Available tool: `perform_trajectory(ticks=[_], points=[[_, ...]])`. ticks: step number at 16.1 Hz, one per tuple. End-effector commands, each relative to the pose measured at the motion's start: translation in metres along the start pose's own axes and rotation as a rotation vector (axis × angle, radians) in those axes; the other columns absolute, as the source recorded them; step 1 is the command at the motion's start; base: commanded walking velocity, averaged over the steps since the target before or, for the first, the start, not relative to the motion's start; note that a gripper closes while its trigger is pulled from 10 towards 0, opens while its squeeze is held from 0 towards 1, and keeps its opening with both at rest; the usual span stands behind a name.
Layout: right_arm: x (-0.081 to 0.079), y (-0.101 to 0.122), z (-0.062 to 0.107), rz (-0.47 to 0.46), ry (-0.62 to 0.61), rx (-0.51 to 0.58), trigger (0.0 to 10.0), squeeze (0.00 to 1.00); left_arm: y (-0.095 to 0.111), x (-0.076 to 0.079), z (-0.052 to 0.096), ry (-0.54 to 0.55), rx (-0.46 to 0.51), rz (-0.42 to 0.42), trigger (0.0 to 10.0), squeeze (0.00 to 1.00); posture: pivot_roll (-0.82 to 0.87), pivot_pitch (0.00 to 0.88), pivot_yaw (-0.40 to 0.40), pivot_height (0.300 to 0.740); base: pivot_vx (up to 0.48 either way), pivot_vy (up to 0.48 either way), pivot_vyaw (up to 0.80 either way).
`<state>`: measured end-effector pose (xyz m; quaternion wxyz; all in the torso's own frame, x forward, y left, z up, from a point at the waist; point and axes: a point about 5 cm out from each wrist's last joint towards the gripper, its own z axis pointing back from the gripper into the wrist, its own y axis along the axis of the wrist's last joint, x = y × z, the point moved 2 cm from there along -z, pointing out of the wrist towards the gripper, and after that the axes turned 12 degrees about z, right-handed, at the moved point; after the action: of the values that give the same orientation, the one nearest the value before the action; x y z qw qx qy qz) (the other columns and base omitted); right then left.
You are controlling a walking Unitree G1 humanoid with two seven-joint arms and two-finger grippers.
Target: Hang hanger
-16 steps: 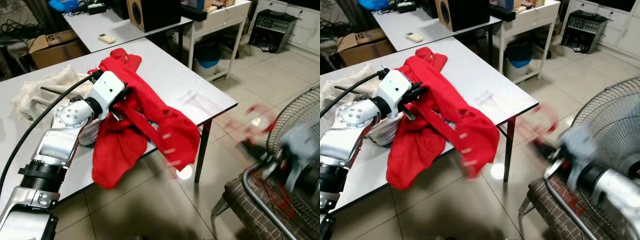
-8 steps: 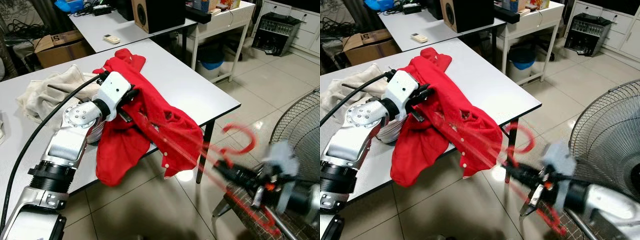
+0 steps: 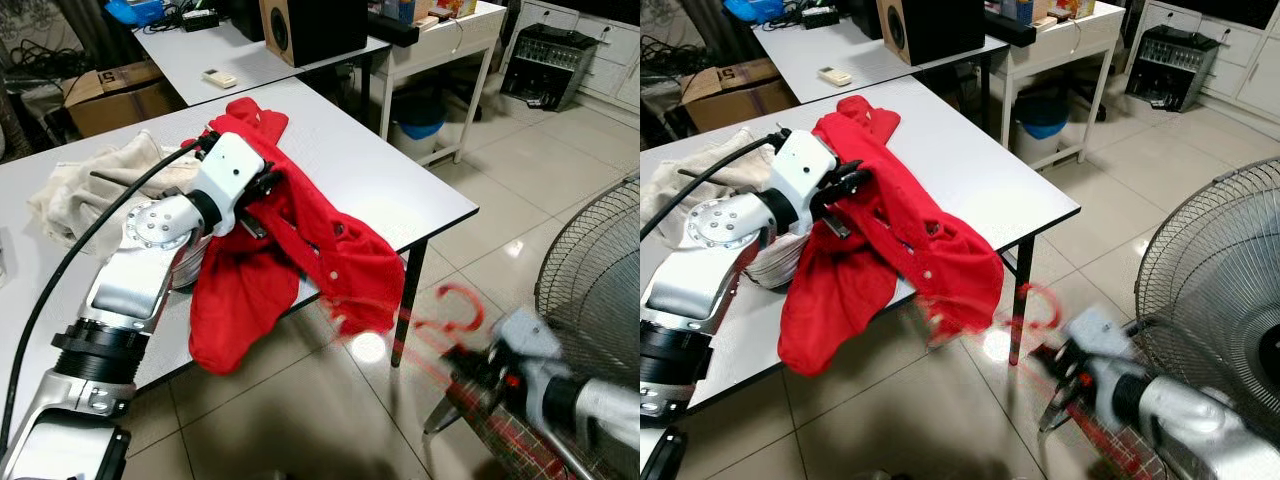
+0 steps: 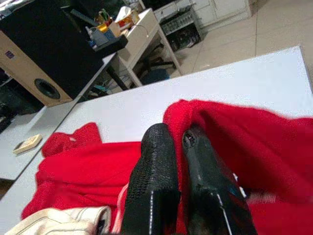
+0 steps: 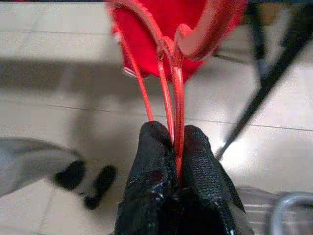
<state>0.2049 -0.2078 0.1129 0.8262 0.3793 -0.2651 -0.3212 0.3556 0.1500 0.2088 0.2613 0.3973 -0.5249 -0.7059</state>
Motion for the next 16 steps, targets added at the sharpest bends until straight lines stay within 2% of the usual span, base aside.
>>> perform_trajectory(ticks=[1,2,4,5,6,8,9,10,11,13,14,16], points=[[0.026,0.013,0.014,0.040,-0.106,0.039,10.0,0.00,0.003,-0.013,0.006,0.035,-0.022,-0.055,0.0,0.00,-0.20,0.001,0.089,0.740,0.000,0.000,0.00],[0.033,0.021,0.020,0.057,-0.121,0.062,10.0,0.00,0.001,-0.016,0.007,0.045,-0.031,-0.067,0.0,0.00,-0.20,0.002,0.088,0.740,0.000,0.000,0.00],[0.059,0.047,0.039,0.107,-0.236,0.140,10.0,0.00,0.000,-0.026,0.013,0.068,-0.053,-0.096,0.0,0.00,-0.20,0.004,0.086,0.740,0.000,0.000,0.00],[0.069,0.064,0.046,0.101,-0.284,0.235,10.0,0.00,-0.007,-0.023,0.015,0.049,-0.080,-0.101,0.0,0.00,-0.20,0.007,0.083,0.740,0.000,0.000,0.00],[0.068,0.069,0.047,0.065,-0.270,0.277,10.0,0.00,-0.019,-0.013,0.016,0.017,-0.121,-0.108,0.0,0.00,-0.21,0.012,0.081,0.740,0.000,0.000,0.00],[0.046,0.048,0.033,0.055,-0.152,0.203,10.0,0.00,-0.037,0.012,0.014,-0.060,-0.159,-0.071,0.0,0.00,-0.21,0.015,0.078,0.740,0.000,0.000,0.00],[0.034,0.038,0.026,0.023,-0.094,0.180,10.0,0.00,-0.039,0.022,0.012,-0.079,-0.151,-0.046,0.0,0.00,-0.22,0.019,0.074,0.740,0.000,0.000,0.00],[0.029,0.034,0.024,0.012,-0.072,0.177,10.0,0.00,-0.038,0.025,0.010,-0.081,-0.136,-0.027,0.0,0.00,-0.22,0.019,0.074,0.740,0.000,0.000,0.00],[0.023,0.035,0.022,0.007,-0.041,0.196,10.0,0.00,-0.033,0.026,0.007,-0.074,-0.108,0.002,0.0,0.00,-0.21,0.022,0.073,0.740,0.000,0.000,0.00],[0.012,0.052,0.026,-0.013,0.035,0.312,10.0,0.00,-0.025,0.022,0.001,-0.036,-0.071,0.042,0.0,0.00,-0.22,0.027,0.077,0.740,0.000,0.000,0.00],[0.002,0.061,0.031,0.014,0.111,0.373,10.0,0.00,-0.021,0.017,-0.003,-0.010,-0.056,0.050,0.0,0.00,-0.22,0.029,0.080,0.740,0.000,0.000,0.00],[-0.009,0.064,0.036,0.017,0.196,0.410,10.0,0.00,-0.016,0.014,-0.007,0.010,-0.039,0.058,0.0,0.00,-0.22,0.030,0.080,0.740,0.000,0.000,0.00]])
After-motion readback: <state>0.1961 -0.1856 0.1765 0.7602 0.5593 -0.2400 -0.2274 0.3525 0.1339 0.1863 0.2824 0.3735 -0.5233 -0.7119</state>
